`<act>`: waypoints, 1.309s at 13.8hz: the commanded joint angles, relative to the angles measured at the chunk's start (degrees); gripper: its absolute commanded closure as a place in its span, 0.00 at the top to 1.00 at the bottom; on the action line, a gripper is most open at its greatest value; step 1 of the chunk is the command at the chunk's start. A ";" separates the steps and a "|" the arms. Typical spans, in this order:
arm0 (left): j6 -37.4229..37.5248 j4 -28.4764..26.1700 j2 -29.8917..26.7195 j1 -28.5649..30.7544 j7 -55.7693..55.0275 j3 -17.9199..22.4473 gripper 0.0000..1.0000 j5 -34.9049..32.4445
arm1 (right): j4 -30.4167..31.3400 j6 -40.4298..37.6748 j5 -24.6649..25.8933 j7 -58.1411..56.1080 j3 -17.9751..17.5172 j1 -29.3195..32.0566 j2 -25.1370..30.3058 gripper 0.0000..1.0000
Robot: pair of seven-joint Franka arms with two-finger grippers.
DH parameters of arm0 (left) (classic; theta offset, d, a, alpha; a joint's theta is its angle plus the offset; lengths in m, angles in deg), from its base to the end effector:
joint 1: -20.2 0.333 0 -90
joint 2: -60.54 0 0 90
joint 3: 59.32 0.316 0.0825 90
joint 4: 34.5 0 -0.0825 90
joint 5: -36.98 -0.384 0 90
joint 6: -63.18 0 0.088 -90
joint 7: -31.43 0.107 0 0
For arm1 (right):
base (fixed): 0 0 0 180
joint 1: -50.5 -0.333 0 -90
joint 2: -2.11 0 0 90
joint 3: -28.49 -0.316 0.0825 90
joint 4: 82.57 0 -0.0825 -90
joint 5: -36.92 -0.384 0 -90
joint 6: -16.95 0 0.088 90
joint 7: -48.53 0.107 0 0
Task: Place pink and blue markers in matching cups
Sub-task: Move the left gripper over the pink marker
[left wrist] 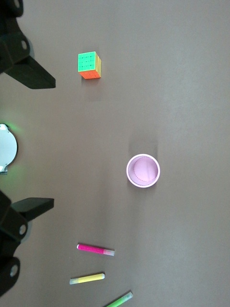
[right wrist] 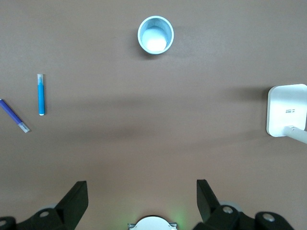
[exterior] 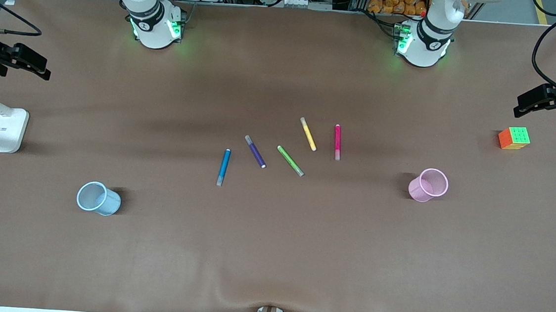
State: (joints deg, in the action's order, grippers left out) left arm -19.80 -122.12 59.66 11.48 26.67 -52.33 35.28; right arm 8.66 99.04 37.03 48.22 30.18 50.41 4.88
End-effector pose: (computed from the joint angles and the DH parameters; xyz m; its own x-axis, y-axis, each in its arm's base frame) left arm 0.5370 -0.0122 0.6419 0.9964 0.0564 -0.0631 0.0544 -0.9980 -0.0331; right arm 0.5241 -0.0153 0.6293 0.9936 -0.0224 -0.1110 -0.0226 -0.9997 -0.0001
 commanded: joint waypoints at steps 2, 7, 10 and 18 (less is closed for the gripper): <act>1.06 1.05 -0.61 0.19 0.98 -0.22 1.00 -1.20 | 0.89 -0.18 0.86 -1.62 0.07 0.09 1.09 1.00; 1.32 1.76 1.06 -0.24 1.07 -0.66 1.00 -0.50 | 0.80 -0.09 0.86 -1.71 0.07 0.09 1.00 1.00; 3.26 0.97 3.07 -1.47 -1.12 -1.53 1.00 0.21 | 0.80 -0.09 0.86 -1.71 0.07 0.09 1.00 1.00; 0.19 -0.35 13.78 -2.00 -8.05 -7.24 1.00 5.04 | 0.80 0.09 0.86 -1.80 0.15 0.09 0.91 1.00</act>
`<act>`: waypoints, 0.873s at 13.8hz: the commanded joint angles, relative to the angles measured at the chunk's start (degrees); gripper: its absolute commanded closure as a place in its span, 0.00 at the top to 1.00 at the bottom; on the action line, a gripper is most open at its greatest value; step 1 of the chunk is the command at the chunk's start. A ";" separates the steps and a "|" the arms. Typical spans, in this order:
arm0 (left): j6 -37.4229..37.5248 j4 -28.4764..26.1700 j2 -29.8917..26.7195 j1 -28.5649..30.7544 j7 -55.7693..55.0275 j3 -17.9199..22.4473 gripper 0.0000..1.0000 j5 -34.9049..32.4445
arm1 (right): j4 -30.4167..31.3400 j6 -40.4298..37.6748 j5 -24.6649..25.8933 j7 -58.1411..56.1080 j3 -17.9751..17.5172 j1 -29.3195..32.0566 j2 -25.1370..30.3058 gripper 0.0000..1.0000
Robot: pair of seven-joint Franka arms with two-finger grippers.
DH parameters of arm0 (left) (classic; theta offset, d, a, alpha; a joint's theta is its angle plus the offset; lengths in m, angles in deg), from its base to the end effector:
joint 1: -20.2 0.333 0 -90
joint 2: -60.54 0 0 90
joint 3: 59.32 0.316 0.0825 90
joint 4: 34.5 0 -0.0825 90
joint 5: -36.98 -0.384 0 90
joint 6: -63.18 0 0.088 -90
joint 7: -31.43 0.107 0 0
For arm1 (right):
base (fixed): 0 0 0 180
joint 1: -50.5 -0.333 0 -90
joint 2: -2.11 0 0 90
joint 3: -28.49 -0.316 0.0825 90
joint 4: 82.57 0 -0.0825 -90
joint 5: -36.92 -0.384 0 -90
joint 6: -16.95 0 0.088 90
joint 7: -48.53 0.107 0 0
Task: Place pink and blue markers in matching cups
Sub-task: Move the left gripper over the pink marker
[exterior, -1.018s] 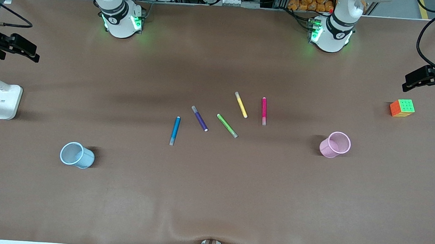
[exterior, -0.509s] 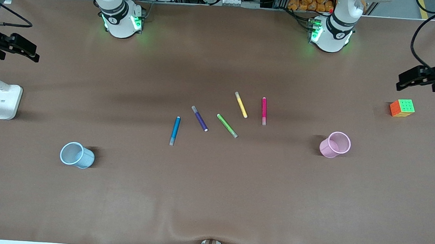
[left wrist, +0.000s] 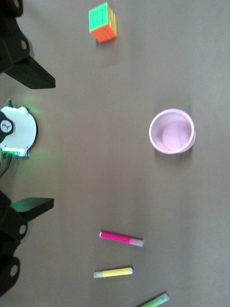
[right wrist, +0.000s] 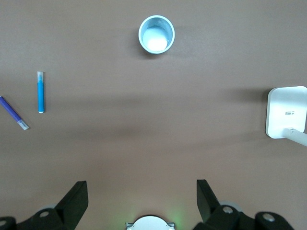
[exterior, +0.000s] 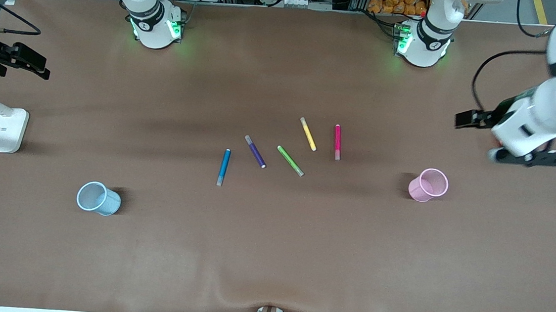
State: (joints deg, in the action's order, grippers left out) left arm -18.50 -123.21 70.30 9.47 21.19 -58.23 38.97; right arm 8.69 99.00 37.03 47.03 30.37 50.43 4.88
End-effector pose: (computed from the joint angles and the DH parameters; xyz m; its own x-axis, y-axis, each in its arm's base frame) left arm 0.5712 -0.1020 0.5277 0.9570 0.0133 -0.2897 0.0077 -0.9998 -0.0207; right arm 0.5240 -0.0172 0.6290 0.9937 -0.0053 -0.1122 -0.0056 -1.0000 -0.0026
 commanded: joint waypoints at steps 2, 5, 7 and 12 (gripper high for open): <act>-2.86 0.65 6.39 -0.52 -6.70 -4.06 1.00 1.70 | 0.77 0.22 0.86 -0.61 -0.03 -0.02 0.83 1.00; -7.68 -1.80 9.66 -4.72 -14.43 -5.30 1.00 1.70 | 0.77 0.13 0.86 -0.61 -0.03 -0.02 0.83 1.00; -14.62 -6.98 9.66 -7.37 -18.39 -5.39 1.00 1.96 | 0.68 0.04 0.86 -0.61 -0.03 -0.02 0.83 1.00; -31.93 -20.25 10.19 -11.59 -21.13 -5.74 1.00 5.39 | 0.68 -0.05 0.86 -0.70 -0.12 -0.02 0.83 1.00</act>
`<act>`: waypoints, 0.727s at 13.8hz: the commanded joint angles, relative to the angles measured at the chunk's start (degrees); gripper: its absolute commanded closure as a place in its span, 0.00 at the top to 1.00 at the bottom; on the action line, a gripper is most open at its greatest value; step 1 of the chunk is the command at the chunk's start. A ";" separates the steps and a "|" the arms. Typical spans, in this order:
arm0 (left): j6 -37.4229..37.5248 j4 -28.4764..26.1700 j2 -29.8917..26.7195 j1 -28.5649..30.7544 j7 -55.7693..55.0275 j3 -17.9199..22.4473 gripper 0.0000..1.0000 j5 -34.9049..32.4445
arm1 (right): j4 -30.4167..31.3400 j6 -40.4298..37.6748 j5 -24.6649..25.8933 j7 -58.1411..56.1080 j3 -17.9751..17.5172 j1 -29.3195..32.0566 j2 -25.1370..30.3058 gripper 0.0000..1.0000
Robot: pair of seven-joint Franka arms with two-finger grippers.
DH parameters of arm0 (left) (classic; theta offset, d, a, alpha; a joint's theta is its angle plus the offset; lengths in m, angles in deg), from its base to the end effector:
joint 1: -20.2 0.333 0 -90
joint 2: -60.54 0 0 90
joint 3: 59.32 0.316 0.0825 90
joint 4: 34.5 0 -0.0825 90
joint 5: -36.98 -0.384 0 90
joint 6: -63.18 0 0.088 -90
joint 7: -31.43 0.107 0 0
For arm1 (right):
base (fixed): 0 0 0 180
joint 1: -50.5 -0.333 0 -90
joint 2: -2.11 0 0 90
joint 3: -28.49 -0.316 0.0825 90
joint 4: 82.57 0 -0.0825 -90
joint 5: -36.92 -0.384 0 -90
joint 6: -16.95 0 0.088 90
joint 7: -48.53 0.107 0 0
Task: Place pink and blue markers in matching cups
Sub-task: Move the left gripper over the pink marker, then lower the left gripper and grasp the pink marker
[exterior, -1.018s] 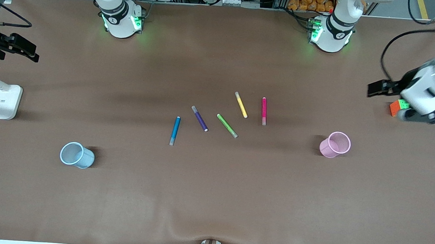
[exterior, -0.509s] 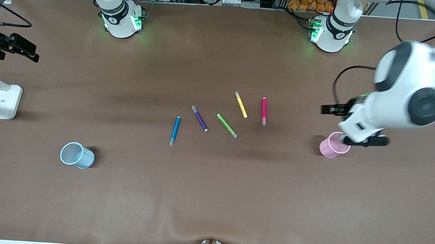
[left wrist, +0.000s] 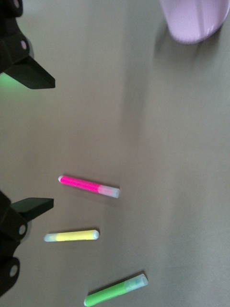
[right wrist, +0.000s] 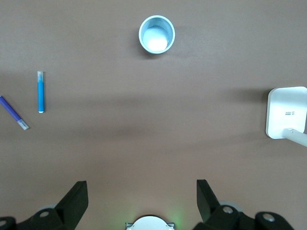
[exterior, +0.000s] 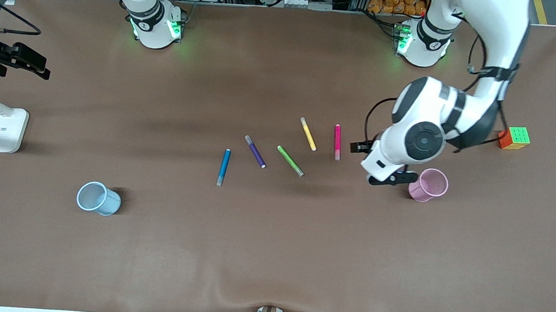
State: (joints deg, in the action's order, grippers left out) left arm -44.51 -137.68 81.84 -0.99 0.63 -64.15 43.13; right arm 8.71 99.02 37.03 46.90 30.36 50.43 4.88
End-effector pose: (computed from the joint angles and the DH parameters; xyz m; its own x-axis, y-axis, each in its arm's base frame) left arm 0.5447 -0.2714 0.3215 0.9414 0.1328 -0.3099 0.1245 -0.9911 -0.0465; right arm 0.5240 -0.0171 0.6289 0.9937 -0.0028 -0.1122 -0.0032 -1.0000 -0.0028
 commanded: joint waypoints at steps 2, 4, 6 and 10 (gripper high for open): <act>-9.98 -6.16 1.10 -2.89 -2.32 0.18 1.00 2.28 | 0.65 0.02 0.86 -0.57 -0.11 -0.02 0.83 1.00; -13.40 -5.89 3.56 -4.99 -3.74 0.27 1.00 5.70 | 0.57 0.11 0.86 -0.57 -0.11 -0.10 0.83 1.00; -15.69 -5.89 6.28 -5.27 -3.74 0.18 1.00 6.51 | 0.57 0.20 0.86 -0.57 -0.11 -0.19 0.83 1.00; -16.58 -5.98 9.01 -5.62 -2.60 0.18 1.00 6.42 | 0.65 0.28 0.86 -0.49 -0.11 -0.19 0.74 1.00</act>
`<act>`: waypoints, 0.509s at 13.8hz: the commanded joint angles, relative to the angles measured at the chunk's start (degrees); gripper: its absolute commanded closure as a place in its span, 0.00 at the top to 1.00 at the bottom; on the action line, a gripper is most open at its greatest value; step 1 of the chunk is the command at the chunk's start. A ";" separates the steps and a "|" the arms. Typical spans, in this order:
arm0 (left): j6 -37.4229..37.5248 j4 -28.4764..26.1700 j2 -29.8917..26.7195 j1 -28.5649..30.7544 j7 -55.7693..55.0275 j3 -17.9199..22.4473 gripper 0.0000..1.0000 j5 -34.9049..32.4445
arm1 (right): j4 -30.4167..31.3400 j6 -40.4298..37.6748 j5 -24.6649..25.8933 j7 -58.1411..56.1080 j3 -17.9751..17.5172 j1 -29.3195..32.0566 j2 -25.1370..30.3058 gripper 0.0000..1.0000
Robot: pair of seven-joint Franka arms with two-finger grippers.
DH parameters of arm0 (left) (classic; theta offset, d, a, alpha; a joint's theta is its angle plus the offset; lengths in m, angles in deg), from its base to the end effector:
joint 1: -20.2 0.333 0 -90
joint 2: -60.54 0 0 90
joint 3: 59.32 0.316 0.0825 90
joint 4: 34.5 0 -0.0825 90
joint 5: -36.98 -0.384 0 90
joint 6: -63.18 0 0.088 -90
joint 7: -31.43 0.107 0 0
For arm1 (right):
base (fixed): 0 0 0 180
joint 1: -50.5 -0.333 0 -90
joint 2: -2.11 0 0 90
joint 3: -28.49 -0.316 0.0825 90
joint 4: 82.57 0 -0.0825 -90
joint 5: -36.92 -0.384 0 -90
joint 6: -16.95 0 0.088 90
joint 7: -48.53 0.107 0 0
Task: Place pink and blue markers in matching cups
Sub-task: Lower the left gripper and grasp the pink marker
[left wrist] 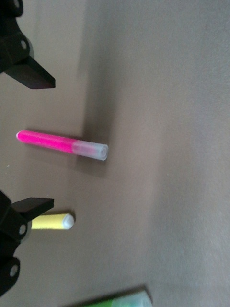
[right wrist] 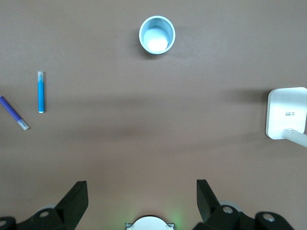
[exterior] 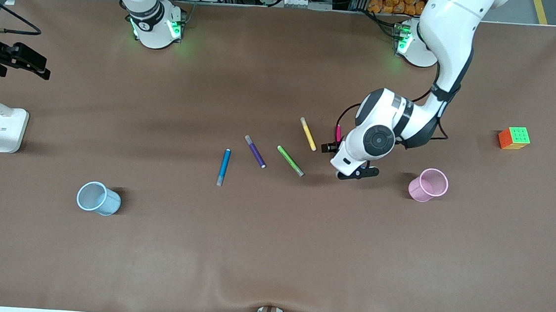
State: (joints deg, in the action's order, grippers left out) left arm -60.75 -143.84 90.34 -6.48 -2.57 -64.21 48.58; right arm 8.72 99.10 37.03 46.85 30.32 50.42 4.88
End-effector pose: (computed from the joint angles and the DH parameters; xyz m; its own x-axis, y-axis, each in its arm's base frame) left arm 0.5077 -0.3198 0.2053 0.9302 0.1745 -0.3230 0.1813 -0.9834 -0.0090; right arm 0.5242 -0.0167 0.6289 0.9938 -0.0011 -0.1109 -0.0014 -1.0000 -0.0029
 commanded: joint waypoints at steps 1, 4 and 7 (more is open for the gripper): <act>-0.34 0.27 0.95 -0.13 0.69 0.24 0.97 0.88 | 0.65 0.29 0.86 -0.44 -0.07 -0.18 0.74 1.00; -0.69 0.71 2.54 -0.13 3.77 0.24 0.68 0.97 | 0.65 0.64 0.86 -0.44 -0.24 -0.44 0.48 1.00; -0.69 1.06 3.06 -0.13 3.94 0.24 0.62 0.97 | 0.82 1.43 0.68 -0.35 -0.33 -2.10 -0.49 1.00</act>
State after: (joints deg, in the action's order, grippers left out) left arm -61.16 -143.74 92.69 -6.46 0.16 -64.16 48.58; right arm 8.89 99.63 37.03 46.76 29.98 49.87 4.56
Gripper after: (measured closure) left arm 0.335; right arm 0.000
